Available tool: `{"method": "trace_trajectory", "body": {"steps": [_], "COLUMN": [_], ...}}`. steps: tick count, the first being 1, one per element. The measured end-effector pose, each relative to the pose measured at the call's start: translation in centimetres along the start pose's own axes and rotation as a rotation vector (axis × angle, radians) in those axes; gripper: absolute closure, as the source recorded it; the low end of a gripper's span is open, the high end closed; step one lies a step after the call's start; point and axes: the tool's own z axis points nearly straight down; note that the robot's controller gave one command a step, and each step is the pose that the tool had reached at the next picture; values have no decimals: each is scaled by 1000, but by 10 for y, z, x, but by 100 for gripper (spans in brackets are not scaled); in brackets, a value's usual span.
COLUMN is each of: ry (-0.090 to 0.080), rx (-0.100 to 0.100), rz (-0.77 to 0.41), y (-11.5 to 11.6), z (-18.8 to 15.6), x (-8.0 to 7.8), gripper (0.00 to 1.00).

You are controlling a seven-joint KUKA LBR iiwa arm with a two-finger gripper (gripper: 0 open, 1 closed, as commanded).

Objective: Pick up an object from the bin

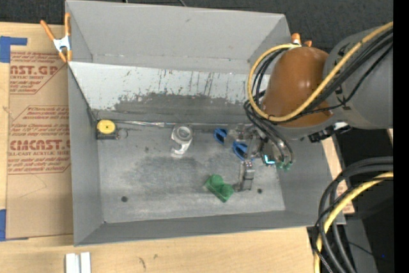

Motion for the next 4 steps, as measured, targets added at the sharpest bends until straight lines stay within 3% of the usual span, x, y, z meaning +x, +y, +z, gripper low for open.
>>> {"method": "trace_trajectory", "body": {"steps": [1,2,3,4], "ry": [-2,-8,-8,-2], "rx": [-2,-3,-3,-2], "rz": [286,373,357,548], "y": [8,25,26,22], "z": [75,43,25,75], "x": [38,42,42,42], "gripper": [0,0,0,0]}}
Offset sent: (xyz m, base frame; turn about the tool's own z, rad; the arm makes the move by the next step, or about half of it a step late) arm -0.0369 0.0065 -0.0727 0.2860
